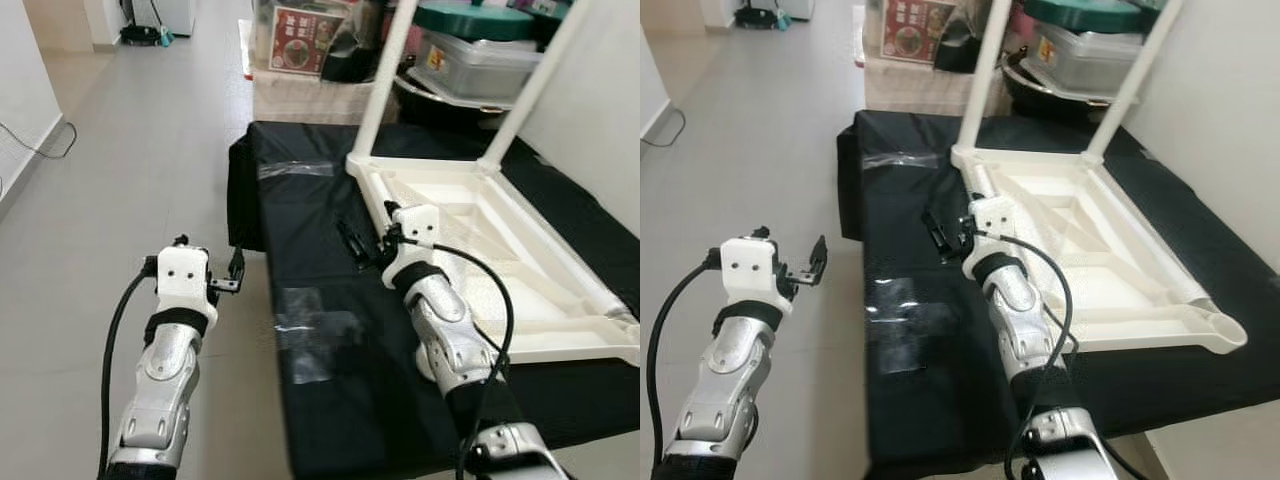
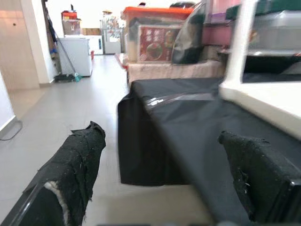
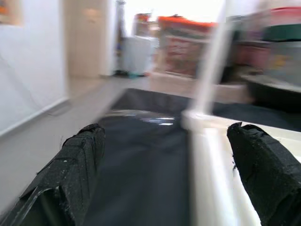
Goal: Building children table
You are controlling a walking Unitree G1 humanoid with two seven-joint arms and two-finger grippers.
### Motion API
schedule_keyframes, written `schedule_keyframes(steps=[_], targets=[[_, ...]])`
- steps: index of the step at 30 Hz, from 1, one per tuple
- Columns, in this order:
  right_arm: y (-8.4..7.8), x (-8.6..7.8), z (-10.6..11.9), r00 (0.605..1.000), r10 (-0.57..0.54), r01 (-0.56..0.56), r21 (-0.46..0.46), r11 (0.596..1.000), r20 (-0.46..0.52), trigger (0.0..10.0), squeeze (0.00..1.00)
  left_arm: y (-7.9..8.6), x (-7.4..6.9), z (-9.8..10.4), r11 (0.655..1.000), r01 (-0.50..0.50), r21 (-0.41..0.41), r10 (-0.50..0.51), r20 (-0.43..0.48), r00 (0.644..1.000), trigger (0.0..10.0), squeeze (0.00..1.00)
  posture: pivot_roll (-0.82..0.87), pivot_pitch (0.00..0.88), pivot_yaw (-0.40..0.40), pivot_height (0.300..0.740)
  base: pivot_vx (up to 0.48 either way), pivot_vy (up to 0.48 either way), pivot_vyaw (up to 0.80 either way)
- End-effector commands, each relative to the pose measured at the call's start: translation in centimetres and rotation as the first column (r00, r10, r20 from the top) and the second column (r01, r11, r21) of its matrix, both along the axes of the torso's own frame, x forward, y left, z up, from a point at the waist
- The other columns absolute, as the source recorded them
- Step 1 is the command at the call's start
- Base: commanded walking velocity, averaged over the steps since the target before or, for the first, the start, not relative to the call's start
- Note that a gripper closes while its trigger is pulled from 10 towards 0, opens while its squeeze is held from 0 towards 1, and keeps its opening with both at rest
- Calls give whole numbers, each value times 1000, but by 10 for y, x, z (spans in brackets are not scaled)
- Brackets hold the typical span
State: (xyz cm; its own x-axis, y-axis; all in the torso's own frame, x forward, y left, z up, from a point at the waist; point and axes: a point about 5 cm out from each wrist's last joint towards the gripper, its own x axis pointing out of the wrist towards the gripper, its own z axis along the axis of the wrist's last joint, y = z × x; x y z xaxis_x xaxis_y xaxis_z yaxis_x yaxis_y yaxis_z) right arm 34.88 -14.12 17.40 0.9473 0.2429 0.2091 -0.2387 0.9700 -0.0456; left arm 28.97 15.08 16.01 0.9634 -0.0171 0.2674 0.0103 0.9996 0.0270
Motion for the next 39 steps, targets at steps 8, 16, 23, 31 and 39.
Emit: schedule_keyframes(steps=[8,16,23,31,39], targets=[[0,-6,7,996,-86,86,20,996,3,10000,0,-5,1,-1,1000,24,2,-24,-18,1000,10000,0,-25,0,-86,740,0,-469,0],[1,-10,8,994,-112,112,-13,994,4,10000,0,-4,2,-2,1000,25,-1,-25,-25,999,10000,0,-30,0,-86,740,0,-469,0],[1,-11,8,992,-129,129,-16,991,-11,10000,0,-3,2,-4,1000,21,-7,-21,-28,999,10000,0,-33,0,-84,740,0,-439,0],[-3,-10,6,988,-155,155,-27,988,-23,10000,0,-2,3,-3,999,16,-28,-17,-17,1000,10000,0,-35,0,-79,740,0,-33,0],[-2,-11,6,987,-161,160,-45,986,-13,10000,0,-2,4,-2,999,24,-38,-24,-11,1000,10000,0,-36,0,-76,740,0,0,0]])
